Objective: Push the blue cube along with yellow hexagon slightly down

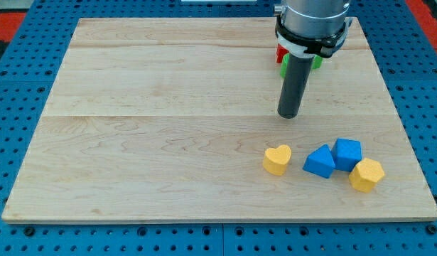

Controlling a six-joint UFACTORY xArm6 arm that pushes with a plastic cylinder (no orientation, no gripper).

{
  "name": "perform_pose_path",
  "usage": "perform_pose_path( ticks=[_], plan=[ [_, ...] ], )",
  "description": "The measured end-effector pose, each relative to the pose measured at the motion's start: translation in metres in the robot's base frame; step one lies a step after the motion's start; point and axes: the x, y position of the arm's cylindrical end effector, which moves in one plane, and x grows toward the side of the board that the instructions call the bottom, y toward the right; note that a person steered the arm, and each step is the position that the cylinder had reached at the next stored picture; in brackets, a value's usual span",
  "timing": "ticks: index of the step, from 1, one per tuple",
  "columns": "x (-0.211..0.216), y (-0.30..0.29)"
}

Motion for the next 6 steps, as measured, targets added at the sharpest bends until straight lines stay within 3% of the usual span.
perform_pose_path(
  ticks=[2,5,6],
  plan=[
    [0.005,0.071],
    [0.106,0.064],
    [0.113,0.062]
  ],
)
